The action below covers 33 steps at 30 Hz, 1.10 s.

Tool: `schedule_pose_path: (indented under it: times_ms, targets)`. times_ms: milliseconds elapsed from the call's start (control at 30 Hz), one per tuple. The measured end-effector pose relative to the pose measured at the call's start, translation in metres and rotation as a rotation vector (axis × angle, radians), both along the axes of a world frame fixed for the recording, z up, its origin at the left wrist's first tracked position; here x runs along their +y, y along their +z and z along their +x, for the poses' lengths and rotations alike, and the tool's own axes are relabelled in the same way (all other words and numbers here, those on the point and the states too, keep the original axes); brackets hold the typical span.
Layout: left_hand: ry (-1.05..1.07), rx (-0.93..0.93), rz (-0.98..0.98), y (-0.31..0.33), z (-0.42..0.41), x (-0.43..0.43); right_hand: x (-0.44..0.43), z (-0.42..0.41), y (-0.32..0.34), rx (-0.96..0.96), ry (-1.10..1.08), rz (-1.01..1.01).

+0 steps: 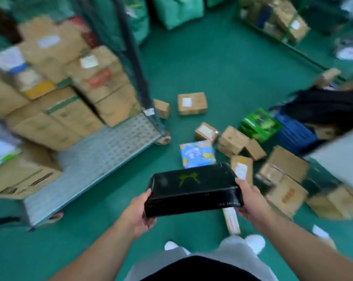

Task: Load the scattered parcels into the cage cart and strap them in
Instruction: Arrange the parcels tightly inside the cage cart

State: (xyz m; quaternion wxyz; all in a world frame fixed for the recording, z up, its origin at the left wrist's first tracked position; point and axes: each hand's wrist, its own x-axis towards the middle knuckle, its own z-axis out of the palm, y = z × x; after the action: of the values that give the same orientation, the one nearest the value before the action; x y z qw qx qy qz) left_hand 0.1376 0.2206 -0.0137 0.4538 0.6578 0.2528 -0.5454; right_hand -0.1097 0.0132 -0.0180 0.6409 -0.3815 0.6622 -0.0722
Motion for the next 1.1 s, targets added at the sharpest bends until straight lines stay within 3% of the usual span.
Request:
schedule_pose_path:
  times_ms: [133,333,700,933,1100]
  targets:
    - [0.232,-0.134,-0.036,0.016,0.073,0.106,0.065,0.117,0.011,-0.063,0.171,0.001]
    - [0.435,-0.243,-0.09,0.038,0.146,0.165,0.096,0.23,0.024,-0.062,0.361,-0.081]
    - [0.656,-0.267,-0.028,0.032,0.278,0.145,0.053,0.424,0.013,-0.039,0.52,-0.136]
    - [0.696,-0.333,0.039,0.042,0.426,0.094,-0.007,0.611,0.019,-0.096,0.603,0.002]
    - [0.795,-0.357,0.052,0.062,0.499,0.073,-0.026,0.701,0.032,-0.121,0.667,0.054]
